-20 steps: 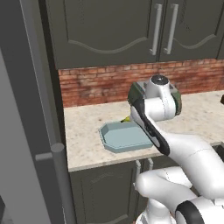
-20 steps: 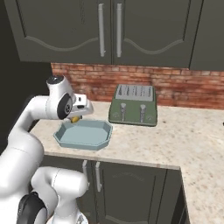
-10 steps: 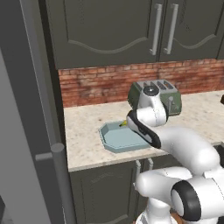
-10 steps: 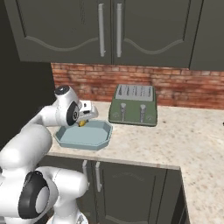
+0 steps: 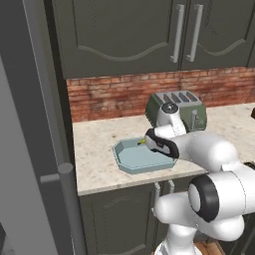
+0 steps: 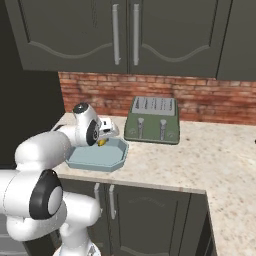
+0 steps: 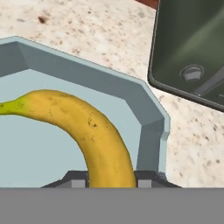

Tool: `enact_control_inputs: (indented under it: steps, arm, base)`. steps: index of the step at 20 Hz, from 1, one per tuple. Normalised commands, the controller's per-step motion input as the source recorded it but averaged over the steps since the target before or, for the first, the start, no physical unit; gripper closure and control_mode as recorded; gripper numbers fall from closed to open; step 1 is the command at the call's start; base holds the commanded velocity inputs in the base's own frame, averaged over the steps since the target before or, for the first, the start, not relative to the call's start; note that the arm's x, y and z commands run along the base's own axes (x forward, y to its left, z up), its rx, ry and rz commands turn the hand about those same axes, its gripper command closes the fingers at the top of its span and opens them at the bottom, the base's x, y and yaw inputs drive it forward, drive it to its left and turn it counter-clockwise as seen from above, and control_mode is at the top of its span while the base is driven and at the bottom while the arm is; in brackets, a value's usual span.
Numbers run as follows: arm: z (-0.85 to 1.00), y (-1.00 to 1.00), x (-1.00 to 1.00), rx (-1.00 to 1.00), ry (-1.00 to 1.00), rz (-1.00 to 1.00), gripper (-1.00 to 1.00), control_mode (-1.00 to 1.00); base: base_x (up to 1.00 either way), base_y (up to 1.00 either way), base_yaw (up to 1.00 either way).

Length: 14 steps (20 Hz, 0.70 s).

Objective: Pick the banana and apple from the fridge and place them inside the tupperware on the counter.

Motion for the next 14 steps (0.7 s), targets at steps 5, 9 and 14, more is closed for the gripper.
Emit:
enact_control_inputs:
  steps: [5,9,14]
  arm:
    - [-0.3,0.0,0.34,0.0,0.0,0.0,1.0,-1.0]
    - [-0.38,-0.02,0.21,0.0,0.04,0.0,1.0,-1.0]
    - [-0.34,0.0,0.22,0.0,0.03,0.0,1.0,-1.0]
  base:
    - [0.0,0.0,0.0]
    - [0.0,0.0,0.0]
    - [0.0,0.0,0.0]
